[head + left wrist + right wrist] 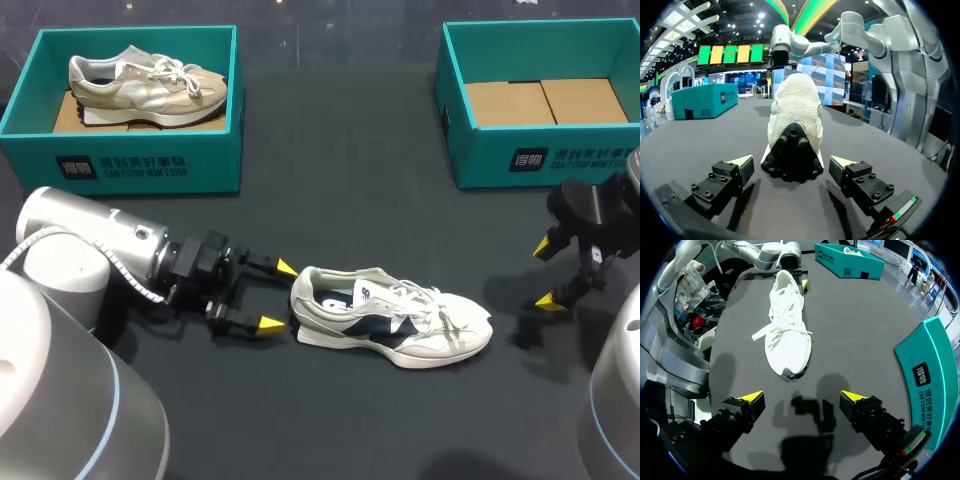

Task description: Take the shoe out of the shoebox, open the shoe tongue, remove and reinsert the insole, then place the shoe into the shoebox

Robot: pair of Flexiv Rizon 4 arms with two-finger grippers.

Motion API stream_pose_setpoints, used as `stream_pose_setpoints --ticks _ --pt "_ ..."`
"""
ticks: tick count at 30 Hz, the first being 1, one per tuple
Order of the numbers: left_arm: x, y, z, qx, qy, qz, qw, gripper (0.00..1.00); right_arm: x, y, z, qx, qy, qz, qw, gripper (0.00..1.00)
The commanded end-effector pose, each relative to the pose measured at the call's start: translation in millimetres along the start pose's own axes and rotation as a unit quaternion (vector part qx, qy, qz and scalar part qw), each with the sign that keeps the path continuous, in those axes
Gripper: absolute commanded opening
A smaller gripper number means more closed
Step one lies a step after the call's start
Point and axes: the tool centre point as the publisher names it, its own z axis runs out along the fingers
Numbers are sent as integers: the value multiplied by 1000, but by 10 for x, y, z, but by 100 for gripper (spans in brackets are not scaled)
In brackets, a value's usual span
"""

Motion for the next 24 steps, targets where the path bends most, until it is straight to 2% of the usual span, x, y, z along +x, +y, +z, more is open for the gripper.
stream_pose_setpoints --ticks 1,24 --pt "-19 5 77 -2 1 0 1000 100 19 -8 -4 0 -2 0 1000 100" --pt "-23 -55 271 -1 -1 -1 1000 100 19 -8 -4 0 -2 0 1000 100"
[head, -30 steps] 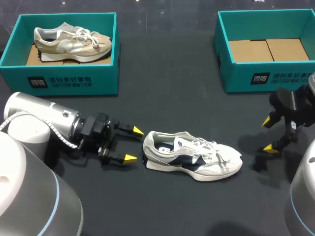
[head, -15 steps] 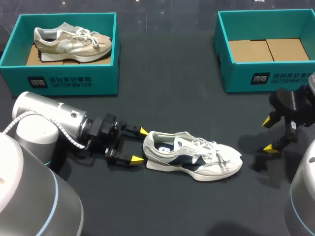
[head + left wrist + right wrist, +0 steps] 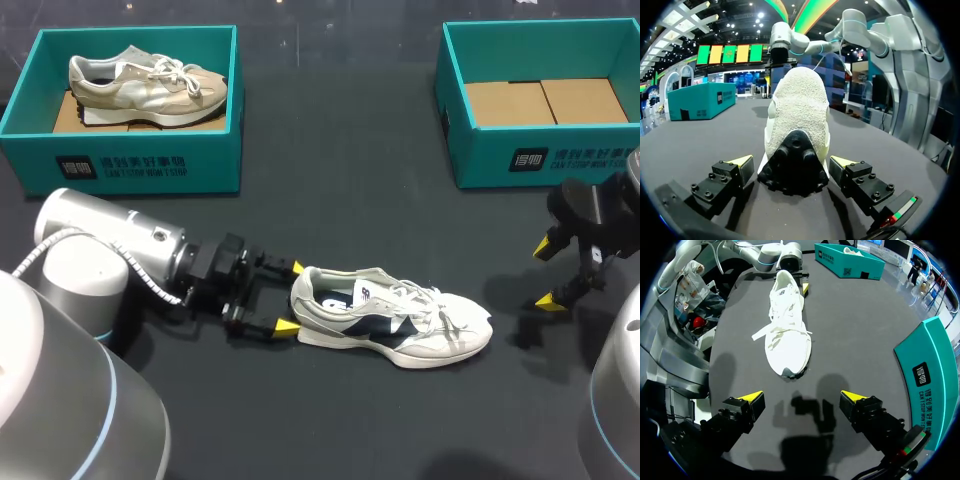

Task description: Take the shoe out of the shoebox, open the shoe tongue, remove and reinsert the insole, then place the shoe into the shoebox

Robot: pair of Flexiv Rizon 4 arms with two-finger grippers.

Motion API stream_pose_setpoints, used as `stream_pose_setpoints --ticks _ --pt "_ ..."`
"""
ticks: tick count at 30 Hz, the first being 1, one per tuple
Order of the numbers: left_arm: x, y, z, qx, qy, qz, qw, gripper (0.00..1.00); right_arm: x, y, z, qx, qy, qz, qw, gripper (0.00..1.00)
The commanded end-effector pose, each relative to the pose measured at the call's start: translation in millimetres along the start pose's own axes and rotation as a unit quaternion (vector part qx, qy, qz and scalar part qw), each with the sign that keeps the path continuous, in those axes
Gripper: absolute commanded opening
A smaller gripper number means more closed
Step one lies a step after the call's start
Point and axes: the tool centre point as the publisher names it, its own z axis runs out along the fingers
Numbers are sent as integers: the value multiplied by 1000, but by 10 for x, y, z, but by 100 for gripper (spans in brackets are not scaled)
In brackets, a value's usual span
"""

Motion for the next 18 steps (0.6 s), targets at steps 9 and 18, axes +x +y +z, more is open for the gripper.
stream_pose_setpoints --ticks 9,18 --pt "42 -27 145 3 -4 -11 1000 100 19 -8 -4 0 -2 0 1000 100" --pt "63 -37 238 7 -6 -18 1000 100 19 -8 -4 0 -2 0 1000 100"
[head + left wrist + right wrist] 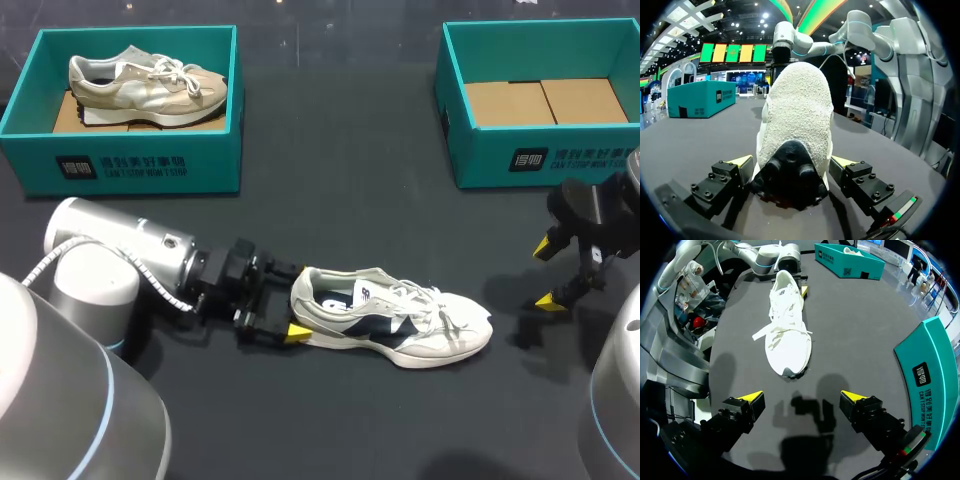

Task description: Take the shoe out of the shoebox, open the shoe tongue, remove and reinsert the insole, then place the shoe into the shoebox

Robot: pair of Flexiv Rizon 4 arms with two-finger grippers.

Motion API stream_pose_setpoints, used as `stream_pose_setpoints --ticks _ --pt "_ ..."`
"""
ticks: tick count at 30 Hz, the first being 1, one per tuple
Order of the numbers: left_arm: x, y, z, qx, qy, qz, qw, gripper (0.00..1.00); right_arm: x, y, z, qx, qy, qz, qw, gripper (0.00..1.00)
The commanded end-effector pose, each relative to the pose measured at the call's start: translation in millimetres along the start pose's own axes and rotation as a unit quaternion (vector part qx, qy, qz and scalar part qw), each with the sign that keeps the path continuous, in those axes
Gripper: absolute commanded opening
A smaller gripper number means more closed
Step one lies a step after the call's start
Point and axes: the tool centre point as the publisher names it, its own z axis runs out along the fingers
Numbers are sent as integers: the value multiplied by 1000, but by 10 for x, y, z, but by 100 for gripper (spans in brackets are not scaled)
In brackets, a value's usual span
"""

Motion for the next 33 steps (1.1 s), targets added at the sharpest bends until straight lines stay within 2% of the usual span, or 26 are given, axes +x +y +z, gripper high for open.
stream_pose_setpoints --ticks 1,25,26,27,28,30,31,33 --pt "-5 -4 63 0 -2 1 1000 100 19 -8 -4 0 -2 0 1000 100" --pt "-23 -48 243 11 6 13 1000 100 19 -8 -4 0 -2 0 1000 100" --pt "-25 -46 253 11 7 14 1000 91 19 -8 -4 0 -2 0 1000 100" --pt "-26 -47 262 11 7 14 1000 87 19 -8 -4 0 -2 0 1000 100" --pt "-27 -49 271 12 8 15 1000 71 19 -8 -4 0 -2 0 1000 100" --pt "-25 -53 281 12 8 17 1000 20 19 -8 -4 0 -2 0 1000 100" --pt "-23 -54 284 12 8 18 1000 0 19 -8 -4 0 -2 0 1000 100" --pt "-12 -57 283 13 7 20 1000 0 19 -8 -4 0 -2 0 1000 100"
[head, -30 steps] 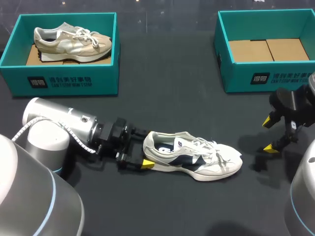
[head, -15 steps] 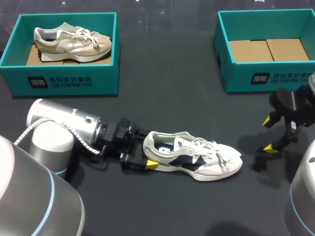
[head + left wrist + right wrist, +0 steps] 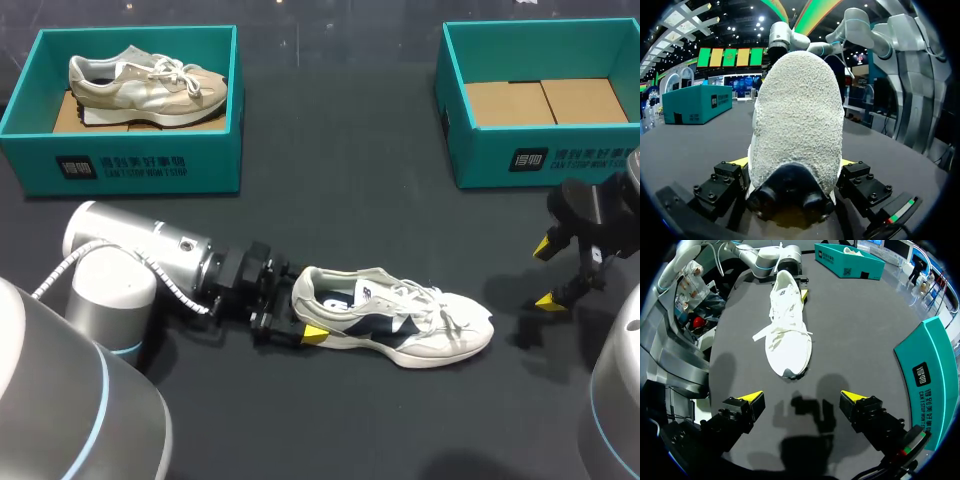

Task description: Take the shoe out of the shoebox, open the shoe tongue, remove and reinsert the insole, then place the shoe into the shoebox

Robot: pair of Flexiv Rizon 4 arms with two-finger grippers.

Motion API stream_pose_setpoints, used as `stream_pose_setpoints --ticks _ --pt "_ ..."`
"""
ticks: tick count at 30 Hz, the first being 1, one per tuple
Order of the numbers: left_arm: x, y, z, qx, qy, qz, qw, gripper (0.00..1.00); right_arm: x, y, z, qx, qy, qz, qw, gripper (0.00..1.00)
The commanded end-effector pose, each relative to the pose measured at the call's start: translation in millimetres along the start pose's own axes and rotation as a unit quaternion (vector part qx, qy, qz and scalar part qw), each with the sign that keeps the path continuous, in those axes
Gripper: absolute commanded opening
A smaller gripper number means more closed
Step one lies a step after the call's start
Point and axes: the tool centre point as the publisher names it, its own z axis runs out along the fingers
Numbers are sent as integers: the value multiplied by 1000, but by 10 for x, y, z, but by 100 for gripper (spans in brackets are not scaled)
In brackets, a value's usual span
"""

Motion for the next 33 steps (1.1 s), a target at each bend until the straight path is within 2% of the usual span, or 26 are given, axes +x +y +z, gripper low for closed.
stream_pose_setpoints --ticks 1,16,33 --pt "7 12 46 0 -2 3 1000 0 19 -8 -4 0 -2 0 1000 100" --pt "126 29 -56 -8 -56 -17 998 0 19 -8 -4 0 -2 0 1000 100" --pt "106 63 -73 -8 -62 -18 998 0 19 -8 -4 0 -2 0 1000 100"
